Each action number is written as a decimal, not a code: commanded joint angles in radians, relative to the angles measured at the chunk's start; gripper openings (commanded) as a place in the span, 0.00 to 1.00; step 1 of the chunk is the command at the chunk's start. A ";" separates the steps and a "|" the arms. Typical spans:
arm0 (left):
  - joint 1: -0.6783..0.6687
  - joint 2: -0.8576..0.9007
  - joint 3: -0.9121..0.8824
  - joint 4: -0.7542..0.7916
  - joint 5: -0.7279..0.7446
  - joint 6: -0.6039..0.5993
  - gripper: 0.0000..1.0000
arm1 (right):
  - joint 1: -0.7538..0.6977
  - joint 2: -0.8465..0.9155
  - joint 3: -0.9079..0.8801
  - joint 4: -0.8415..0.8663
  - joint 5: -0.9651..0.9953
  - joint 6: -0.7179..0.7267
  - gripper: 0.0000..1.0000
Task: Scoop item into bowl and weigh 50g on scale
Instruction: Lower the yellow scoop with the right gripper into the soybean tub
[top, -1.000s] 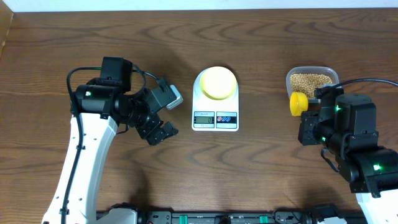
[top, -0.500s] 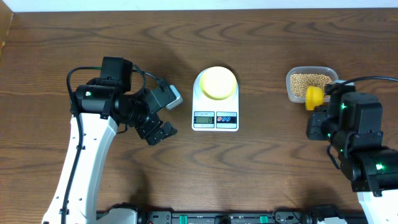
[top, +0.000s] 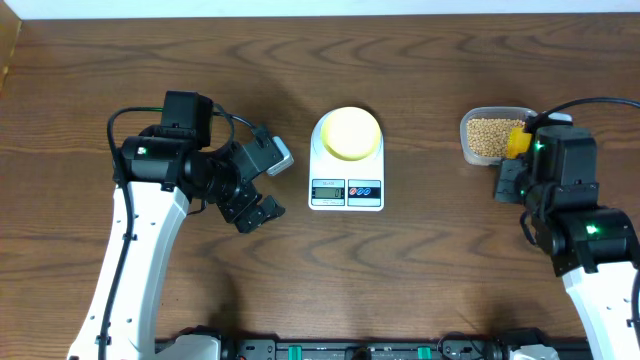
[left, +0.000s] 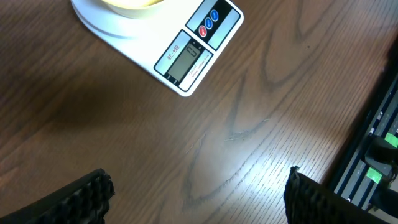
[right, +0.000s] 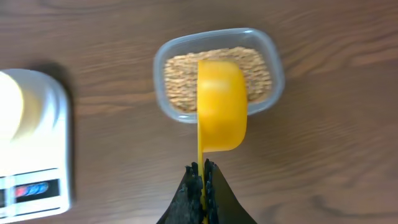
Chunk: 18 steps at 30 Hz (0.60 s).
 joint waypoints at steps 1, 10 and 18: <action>-0.002 -0.001 -0.005 -0.003 -0.006 0.009 0.90 | -0.005 -0.005 0.023 0.002 -0.115 0.099 0.01; -0.002 -0.001 -0.005 -0.003 -0.006 0.009 0.90 | -0.005 -0.005 0.023 -0.026 -0.129 0.108 0.01; -0.002 -0.001 -0.005 -0.003 -0.006 0.009 0.90 | -0.005 -0.005 0.023 -0.038 -0.128 0.104 0.01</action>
